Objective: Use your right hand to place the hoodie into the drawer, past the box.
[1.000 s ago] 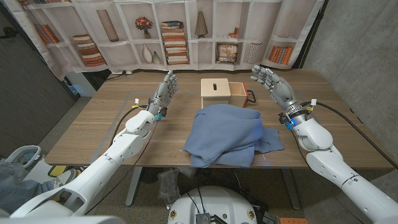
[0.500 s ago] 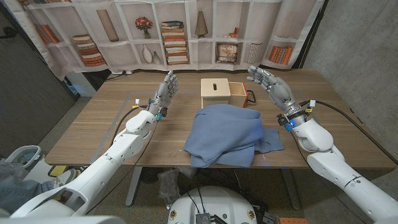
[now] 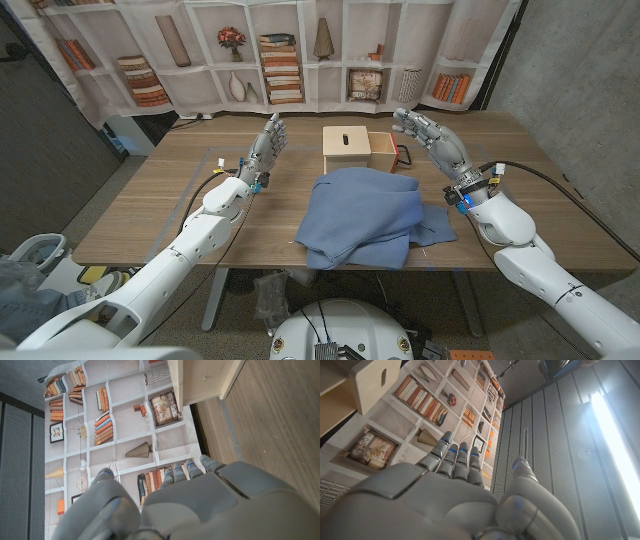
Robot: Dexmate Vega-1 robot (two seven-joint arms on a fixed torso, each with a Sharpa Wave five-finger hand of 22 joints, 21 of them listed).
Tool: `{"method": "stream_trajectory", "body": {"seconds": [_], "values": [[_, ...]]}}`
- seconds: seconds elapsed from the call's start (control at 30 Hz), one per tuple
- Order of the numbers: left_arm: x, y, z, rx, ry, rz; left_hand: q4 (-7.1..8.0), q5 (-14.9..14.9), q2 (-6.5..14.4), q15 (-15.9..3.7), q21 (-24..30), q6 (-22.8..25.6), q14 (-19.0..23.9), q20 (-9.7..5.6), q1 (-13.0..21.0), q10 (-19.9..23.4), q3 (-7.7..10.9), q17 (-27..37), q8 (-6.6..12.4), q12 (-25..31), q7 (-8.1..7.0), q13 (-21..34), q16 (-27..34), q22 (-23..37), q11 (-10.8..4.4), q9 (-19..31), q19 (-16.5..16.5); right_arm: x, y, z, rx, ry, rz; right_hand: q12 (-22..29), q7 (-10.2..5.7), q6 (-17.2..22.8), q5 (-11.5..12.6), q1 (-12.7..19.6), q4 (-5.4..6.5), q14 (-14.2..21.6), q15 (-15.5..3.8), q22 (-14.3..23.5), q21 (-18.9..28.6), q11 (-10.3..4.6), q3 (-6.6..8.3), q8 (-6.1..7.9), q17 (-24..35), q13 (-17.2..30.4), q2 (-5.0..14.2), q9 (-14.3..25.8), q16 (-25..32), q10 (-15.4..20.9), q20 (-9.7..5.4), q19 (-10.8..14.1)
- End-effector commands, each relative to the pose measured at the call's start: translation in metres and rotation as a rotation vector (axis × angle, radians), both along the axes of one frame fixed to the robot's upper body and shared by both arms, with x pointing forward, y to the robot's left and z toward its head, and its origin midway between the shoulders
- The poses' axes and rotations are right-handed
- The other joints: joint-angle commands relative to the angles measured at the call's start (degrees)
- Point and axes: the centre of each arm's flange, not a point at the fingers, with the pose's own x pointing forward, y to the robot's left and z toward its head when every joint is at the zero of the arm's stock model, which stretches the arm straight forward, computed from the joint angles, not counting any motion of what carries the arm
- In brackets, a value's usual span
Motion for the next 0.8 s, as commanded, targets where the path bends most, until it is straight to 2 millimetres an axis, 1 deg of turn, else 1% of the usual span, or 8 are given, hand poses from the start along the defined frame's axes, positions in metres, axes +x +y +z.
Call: {"method": "stream_trajectory", "body": {"seconds": [0.03,0.23,0.27,0.43,0.8], "values": [[-0.004,0.001,-0.002,0.000,0.000,0.007,0.01,0.1,0.1,0.11,0.3,0.0,-0.2,-2.77,0.8,-0.3,-0.14,0.2,0.40,0.2,-0.02,0.2,0.3,0.3,0.09,0.2,-0.6,-0.009,0.007,0.000,-0.051,-0.038,-0.034,-0.1,0.04,0.2,0.3,0.6,-0.19,0.6,-0.08,0.2,-0.3,-0.25,-0.02,-0.21,0.3,0.3,-0.09,0.2,-0.1,0.6,-1.83,0.5],[-0.011,0.004,-0.001,0.003,-0.007,0.018,0.00,0.1,0.2,0.03,0.3,0.0,-0.2,-2.76,0.9,-0.3,-0.12,0.2,0.39,0.2,-0.09,0.2,0.3,0.3,0.06,0.2,-0.6,-0.013,0.009,-0.001,-0.065,-0.055,-0.040,-0.2,0.06,0.2,0.3,0.6,-0.22,0.6,-0.04,0.2,-0.4,-0.32,0.01,-0.26,0.3,0.3,-0.07,0.2,-0.2,0.6,-1.86,0.5],[-0.012,0.004,-0.001,0.002,-0.010,0.019,0.00,0.1,0.2,0.03,0.3,0.0,-0.2,-2.76,0.9,-0.3,-0.11,0.2,0.39,0.2,-0.07,0.2,0.3,0.3,0.09,0.2,-0.6,-0.014,0.009,-0.001,-0.066,-0.057,-0.039,-0.2,0.06,0.2,0.3,0.7,-0.27,0.6,-0.07,0.2,-0.5,-0.57,0.03,-0.29,0.3,0.3,-0.09,0.2,-0.2,0.6,-1.83,0.5],[-0.015,0.006,0.000,0.001,-0.013,0.025,-0.01,0.1,0.3,0.10,0.3,0.0,-0.2,-2.75,1.0,-0.3,-0.10,0.2,0.41,0.2,-0.06,0.2,0.3,0.3,0.05,0.2,-0.7,-0.017,0.012,0.000,-0.080,-0.073,-0.047,-0.3,-0.04,0.1,0.3,0.7,-0.24,0.5,-0.02,0.2,-0.6,-0.38,0.00,-0.35,0.3,0.3,-0.09,0.2,-0.3,0.6,-1.78,0.4],[-0.015,0.006,-0.003,0.004,-0.005,0.024,-0.05,0.1,0.5,0.14,0.3,0.0,-0.3,-2.71,1.1,-0.4,-0.09,0.2,0.40,0.2,-0.08,0.2,0.3,0.3,0.19,0.2,-0.7,-0.021,0.017,0.001,-0.110,-0.095,-0.060,-0.4,-0.51,0.1,0.3,0.9,-0.46,0.1,-0.04,0.2,-1.1,-0.44,-0.05,-0.44,0.3,0.3,-0.35,0.2,-0.6,0.7,-1.60,0.2]]}}
